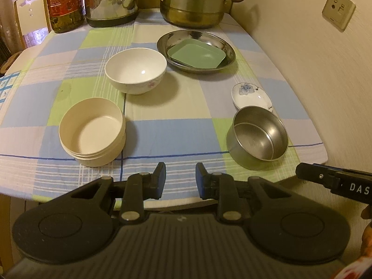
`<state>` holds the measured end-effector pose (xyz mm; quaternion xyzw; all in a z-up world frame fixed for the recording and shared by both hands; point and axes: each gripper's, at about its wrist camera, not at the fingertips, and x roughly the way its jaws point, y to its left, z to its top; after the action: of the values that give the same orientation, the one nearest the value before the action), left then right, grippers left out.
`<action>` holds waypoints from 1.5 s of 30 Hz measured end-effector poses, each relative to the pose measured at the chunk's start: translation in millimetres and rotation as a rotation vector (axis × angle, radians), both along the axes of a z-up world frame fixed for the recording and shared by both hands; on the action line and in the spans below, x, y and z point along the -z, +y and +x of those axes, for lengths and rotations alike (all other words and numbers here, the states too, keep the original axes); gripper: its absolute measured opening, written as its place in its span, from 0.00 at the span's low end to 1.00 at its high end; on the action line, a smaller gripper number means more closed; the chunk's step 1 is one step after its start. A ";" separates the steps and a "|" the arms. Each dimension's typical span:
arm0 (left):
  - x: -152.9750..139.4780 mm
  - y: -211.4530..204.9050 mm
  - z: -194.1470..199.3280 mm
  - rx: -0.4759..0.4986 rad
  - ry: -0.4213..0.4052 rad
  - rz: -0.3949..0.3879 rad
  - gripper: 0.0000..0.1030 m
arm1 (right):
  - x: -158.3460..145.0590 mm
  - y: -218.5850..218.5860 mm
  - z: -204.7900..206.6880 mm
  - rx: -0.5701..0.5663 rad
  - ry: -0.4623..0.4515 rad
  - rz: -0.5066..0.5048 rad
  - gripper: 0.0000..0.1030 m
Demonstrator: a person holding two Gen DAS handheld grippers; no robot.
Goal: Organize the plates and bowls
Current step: 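Withdraw both grippers and move toward the blue-flower saucer, then close both grippers on the rim of the blue-flower saucer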
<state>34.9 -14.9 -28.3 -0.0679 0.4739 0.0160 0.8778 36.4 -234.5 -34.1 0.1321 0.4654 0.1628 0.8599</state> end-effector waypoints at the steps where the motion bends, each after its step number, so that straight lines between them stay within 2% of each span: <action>1: 0.1 0.3 -1.0 0.002 0.002 -0.002 0.24 | 0.2 -0.8 -0.9 0.002 0.002 -0.002 0.38; 12: 4.3 -0.5 13.9 0.037 0.010 -0.024 0.24 | 6.6 -10.9 0.5 0.051 0.019 -0.015 0.38; 22: 8.2 -12.2 54.4 0.135 -0.010 -0.039 0.24 | 6.4 -26.7 22.7 0.147 0.018 -0.027 0.38; 30: 19.8 -13.9 85.7 0.183 0.013 -0.047 0.24 | 7.3 -30.5 44.0 0.194 0.008 -0.036 0.38; 45: 38.1 -32.6 152.4 0.276 0.017 -0.070 0.23 | 27.6 -41.3 94.3 0.263 0.006 -0.064 0.37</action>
<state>187.3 -47.5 -66.4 -0.0324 0.4864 -0.1208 0.8647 130.7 -275.8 -61.7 0.1649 0.4517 0.0331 0.8762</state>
